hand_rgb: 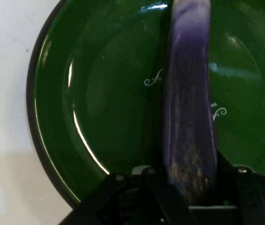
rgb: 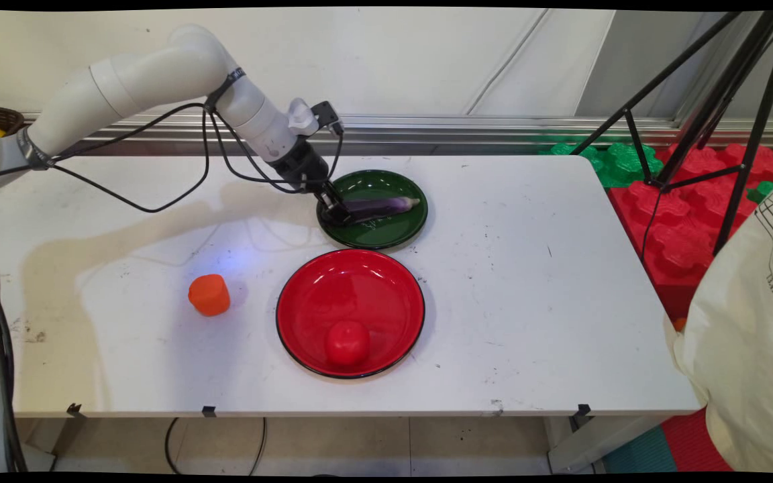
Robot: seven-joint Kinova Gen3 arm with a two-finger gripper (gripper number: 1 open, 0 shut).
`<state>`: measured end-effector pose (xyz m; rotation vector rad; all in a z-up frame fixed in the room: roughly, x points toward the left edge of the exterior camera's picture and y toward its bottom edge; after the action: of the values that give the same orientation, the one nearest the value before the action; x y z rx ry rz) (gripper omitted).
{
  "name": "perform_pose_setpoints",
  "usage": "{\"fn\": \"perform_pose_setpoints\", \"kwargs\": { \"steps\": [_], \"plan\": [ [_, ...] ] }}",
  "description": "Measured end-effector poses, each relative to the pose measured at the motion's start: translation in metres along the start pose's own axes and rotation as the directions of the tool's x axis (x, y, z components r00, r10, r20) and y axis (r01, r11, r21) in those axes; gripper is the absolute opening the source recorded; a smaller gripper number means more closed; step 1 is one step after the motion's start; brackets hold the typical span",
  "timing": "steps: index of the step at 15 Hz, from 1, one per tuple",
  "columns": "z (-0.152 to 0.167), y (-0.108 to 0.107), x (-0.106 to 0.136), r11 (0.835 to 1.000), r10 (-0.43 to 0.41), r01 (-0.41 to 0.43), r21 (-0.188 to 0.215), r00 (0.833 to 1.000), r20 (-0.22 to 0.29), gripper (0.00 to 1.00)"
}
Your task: Place the picked object on the table
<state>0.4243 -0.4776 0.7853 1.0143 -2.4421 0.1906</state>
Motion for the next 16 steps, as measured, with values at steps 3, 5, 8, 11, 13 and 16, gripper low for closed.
{"fn": "perform_pose_setpoints", "kwargs": {
  "steps": [3, 5, 8, 11, 13, 16],
  "plan": [
    [0.001, -0.001, 0.0, 1.0, 0.0, 0.0, -0.003, 1.0, 0.003, 0.0],
    [0.002, -0.002, -0.001, 1.0, -0.001, 0.001, -0.005, 1.0, 0.006, 0.0],
    [0.0, -0.003, 0.0, 1.0, -0.002, 0.002, -0.005, 1.0, 0.006, 0.0],
    [-0.007, -0.003, 0.001, 1.0, 0.002, -0.002, -0.001, 1.0, -0.004, 0.0],
    [-0.014, -0.002, 0.002, 1.0, 0.003, -0.003, 0.003, 1.0, -0.01, 0.0],
    [-0.032, 0.003, 0.0, 1.0, 0.008, -0.008, 0.01, 1.0, -0.024, 0.0]
  ]
}}
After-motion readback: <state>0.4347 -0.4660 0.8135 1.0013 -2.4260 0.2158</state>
